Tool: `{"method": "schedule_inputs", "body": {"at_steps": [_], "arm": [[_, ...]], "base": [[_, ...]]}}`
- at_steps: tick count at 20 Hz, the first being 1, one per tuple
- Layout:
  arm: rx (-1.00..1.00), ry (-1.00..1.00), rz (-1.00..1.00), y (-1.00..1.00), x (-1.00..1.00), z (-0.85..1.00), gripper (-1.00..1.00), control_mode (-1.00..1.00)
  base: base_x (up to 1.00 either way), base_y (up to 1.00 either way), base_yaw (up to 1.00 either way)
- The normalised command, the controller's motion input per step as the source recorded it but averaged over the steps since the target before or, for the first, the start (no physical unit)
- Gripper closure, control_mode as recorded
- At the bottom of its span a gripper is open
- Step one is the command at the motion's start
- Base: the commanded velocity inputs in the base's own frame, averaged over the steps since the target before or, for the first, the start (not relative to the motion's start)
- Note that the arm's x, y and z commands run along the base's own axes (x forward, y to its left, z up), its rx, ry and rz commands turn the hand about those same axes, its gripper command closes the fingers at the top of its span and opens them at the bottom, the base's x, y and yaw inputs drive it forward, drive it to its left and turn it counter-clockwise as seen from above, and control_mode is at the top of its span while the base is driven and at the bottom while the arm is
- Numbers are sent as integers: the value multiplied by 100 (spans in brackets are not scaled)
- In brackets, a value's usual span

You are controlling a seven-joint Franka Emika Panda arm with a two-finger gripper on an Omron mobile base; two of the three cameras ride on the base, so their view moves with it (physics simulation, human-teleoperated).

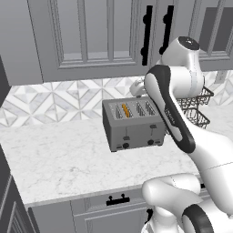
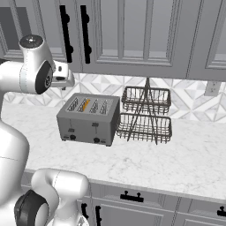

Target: Start the toaster. Once the lever pops up, take the bread to the plate on the dining counter.

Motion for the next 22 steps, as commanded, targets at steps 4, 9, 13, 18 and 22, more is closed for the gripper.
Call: {"method": "schedule_inputs", "body": {"at_steps": [4, 9, 13, 18, 22], "arm": [[0, 0, 0, 0, 0, 0, -100, -100], [0, 0, 0, 0, 0, 0, -100, -100], [0, 0, 0, 0, 0, 0, -100, -100], [0, 0, 0, 0, 0, 0, -100, -100], [0, 0, 0, 0, 0, 0, -100, -100]], "base": [[0, 0, 0], [0, 0, 0], [0, 0, 0], [0, 0, 0], [0, 0, 0]]}}
